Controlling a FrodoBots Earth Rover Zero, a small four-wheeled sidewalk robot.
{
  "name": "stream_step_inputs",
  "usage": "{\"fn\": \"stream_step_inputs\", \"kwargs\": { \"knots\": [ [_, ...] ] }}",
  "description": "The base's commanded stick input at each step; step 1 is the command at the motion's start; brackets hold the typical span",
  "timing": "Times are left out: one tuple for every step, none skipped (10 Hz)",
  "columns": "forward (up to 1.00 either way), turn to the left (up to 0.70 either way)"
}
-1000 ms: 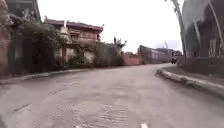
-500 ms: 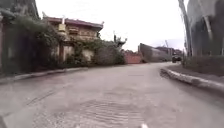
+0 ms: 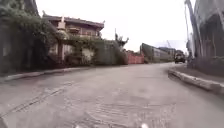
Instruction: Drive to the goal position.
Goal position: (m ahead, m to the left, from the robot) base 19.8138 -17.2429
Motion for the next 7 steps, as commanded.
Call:
{"fn": "stream_step_inputs", "kwargs": {
  "knots": [
    [1.00,0.00],
    [1.00,0.00],
    [1.00,0.00],
    [1.00,0.00],
    [1.00,0.00],
    [1.00,0.00],
    [1.00,-0.15]
  ]
}}
